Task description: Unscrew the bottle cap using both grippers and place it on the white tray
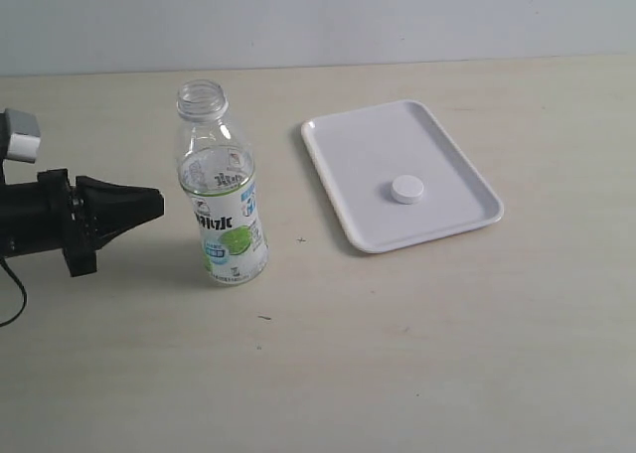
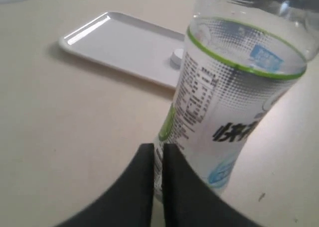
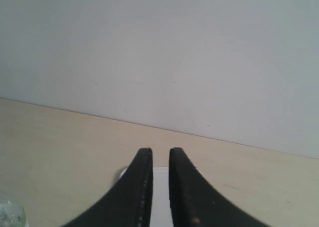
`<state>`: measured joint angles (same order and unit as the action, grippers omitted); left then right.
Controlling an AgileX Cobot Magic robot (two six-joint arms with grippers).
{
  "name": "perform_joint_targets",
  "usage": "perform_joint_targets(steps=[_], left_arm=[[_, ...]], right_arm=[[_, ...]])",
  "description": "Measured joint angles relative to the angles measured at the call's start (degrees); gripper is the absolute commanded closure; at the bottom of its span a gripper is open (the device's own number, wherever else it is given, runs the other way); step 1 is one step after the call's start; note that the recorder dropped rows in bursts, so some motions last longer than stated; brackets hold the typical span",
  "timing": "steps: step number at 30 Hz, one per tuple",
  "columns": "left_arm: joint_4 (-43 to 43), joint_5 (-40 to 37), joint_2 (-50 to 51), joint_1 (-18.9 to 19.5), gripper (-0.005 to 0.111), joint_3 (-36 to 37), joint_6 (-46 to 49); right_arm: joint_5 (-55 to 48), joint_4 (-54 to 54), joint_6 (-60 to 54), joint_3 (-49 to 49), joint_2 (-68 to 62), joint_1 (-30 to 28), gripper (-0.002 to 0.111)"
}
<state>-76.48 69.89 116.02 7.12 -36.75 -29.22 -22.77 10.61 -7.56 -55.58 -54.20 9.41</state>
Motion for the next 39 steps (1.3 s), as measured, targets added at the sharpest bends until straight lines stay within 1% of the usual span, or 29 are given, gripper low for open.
perform_joint_targets(steps=[2,4,8,10,15,18,21,24,29,39], left_arm=[[-1.2,0.0,-0.29,0.87,0.107,0.0,-0.01],[-1.79,-0.11,-1.26,2.13,0.107,0.0,-2.24],[-1.16,-0.11,-4.82,5.31,0.107,1.16,-5.8],[1.08,-0.11,-7.33,6.44,0.107,3.39,-6.37],[10.0,-0.11,-14.65,6.85,0.107,12.18,-4.68],[15.88,-0.11,-20.3,6.85,0.107,17.23,-4.4],[19.12,-0.11,-26.52,6.85,0.107,21.31,-4.4],[19.98,0.0,-32.8,6.85,0.107,24.34,-4.4],[19.92,0.0,-38.9,6.85,0.107,26.22,-4.27],[19.81,0.0,-40.56,6.85,0.107,26.19,-4.27]], right_arm=[[-0.36,0.0,0.0,0.0,0.0,0.0,0.095],[-0.39,-0.05,0.0,0.75,0.28,0.0,0.095],[3.08,0.46,0.0,7.34,3.87,0.0,0.095],[6.01,1.55,0.0,12.1,7.17,0.0,0.095],[14.17,4.43,0.0,25.52,17.51,0.0,0.095],[16.38,7.21,0.0,30.85,21.31,0.0,0.095],[16.74,11.12,0.12,34.6,22.91,0.0,0.095],[16.62,13.84,0.23,36.39,23.02,0.0,0.095],[16.62,15.25,0.23,36.68,23.02,0.0,0.095],[16.62,15.49,0.23,36.68,23.02,0.0,0.095]])
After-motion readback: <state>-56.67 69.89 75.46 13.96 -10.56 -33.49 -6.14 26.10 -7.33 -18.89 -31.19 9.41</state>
